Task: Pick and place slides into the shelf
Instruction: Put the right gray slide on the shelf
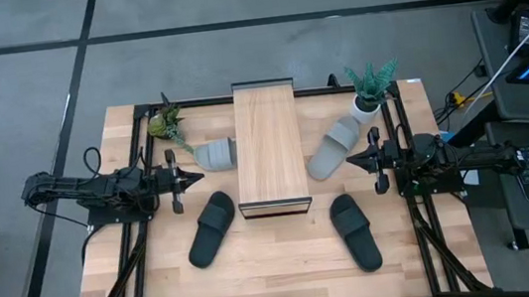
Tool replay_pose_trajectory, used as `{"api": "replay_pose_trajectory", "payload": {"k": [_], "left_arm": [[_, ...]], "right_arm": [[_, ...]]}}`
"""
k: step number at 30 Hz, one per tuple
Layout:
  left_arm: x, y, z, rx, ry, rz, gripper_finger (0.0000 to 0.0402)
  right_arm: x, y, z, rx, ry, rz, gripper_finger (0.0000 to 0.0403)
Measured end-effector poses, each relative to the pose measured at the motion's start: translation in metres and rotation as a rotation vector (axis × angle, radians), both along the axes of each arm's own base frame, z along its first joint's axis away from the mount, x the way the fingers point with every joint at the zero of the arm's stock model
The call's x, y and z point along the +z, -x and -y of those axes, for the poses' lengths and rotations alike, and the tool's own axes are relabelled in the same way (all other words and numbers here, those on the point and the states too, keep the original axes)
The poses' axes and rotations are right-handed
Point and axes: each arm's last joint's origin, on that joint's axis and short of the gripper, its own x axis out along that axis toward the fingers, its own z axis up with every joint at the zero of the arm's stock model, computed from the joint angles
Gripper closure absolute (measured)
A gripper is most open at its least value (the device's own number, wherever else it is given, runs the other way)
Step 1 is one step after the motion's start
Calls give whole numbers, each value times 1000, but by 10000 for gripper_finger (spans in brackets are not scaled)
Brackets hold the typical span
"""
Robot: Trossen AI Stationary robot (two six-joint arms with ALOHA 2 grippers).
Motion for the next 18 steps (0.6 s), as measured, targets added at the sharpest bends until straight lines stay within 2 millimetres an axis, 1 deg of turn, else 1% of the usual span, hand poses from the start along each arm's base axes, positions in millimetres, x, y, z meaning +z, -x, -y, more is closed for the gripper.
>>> {"api": "replay_pose_trajectory", "payload": {"k": [13, 18], "left_arm": [[0, 0, 0, 1, 17, 8, 401], [0, 0, 0, -4, 42, 13, 401]], "right_arm": [[0, 0, 0, 0, 1, -1, 389], [0, 0, 0, -1, 31, -4, 389]]}}
